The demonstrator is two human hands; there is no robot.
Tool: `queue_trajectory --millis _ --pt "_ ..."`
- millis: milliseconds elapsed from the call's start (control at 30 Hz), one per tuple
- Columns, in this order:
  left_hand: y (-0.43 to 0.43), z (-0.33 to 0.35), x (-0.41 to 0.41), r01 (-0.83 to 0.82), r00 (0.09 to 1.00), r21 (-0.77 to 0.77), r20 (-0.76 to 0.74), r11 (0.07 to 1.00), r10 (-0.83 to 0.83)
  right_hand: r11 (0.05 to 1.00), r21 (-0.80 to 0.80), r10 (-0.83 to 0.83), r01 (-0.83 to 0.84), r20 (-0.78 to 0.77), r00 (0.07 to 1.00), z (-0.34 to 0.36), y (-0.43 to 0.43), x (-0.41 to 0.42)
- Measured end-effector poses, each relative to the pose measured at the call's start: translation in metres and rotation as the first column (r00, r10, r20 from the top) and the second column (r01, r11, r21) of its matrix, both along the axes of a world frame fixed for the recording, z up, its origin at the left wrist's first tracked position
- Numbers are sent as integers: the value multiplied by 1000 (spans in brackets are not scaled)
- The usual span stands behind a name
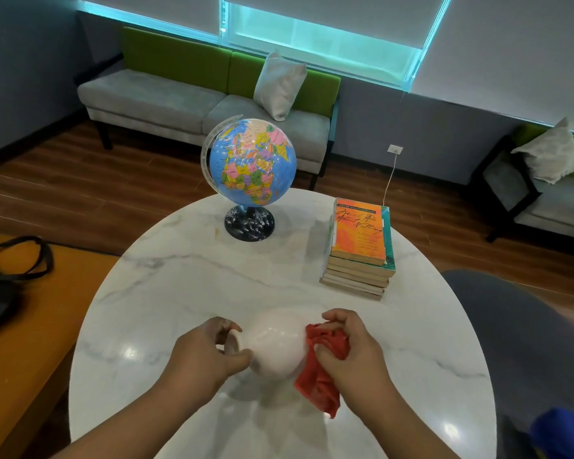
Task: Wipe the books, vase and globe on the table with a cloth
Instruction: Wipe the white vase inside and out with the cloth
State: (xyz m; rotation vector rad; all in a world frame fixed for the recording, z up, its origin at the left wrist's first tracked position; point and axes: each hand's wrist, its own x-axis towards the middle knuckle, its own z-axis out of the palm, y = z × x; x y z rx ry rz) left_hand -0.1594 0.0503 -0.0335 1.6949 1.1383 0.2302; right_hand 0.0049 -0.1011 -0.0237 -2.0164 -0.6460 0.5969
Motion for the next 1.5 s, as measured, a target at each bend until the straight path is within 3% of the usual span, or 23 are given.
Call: queue_trajectory --millis 200,400,567,700,867,1033,1200,1367,1500 --pt "-2 1 2 37 999 50 -5 998 -37 982 -51 -180 180 -2 984 0 4 31" --pt "-1 -1 -1 79 997 83 -17 993 -78 994 -83 -67 67 2 998 6 9 30" --pt "-3 0 -1 110 994 112 -16 988 -109 985 -139 -97 105 58 994 9 13 41" --pt "-1 -1 -1 118 993 126 -16 985 -117 993 -107 43 -40 22 999 13 18 29" --pt "-3 2 3 137 991 167 -9 976 -137 989 -139 -37 45 60 998 17 25 40" --pt "-1 2 4 149 989 182 -20 972 -148 991 -79 112 -112 -3 994 21 25 29" --pt "-3 3 7 164 986 207 -21 964 -164 989 -149 -7 15 51 999 18 28 41" --pt "-3 2 9 176 984 225 -43 958 -171 988 -68 140 -139 6 990 26 32 23" --pt "-4 2 8 184 983 233 -45 955 -178 988 -143 57 -54 17 998 26 31 38"
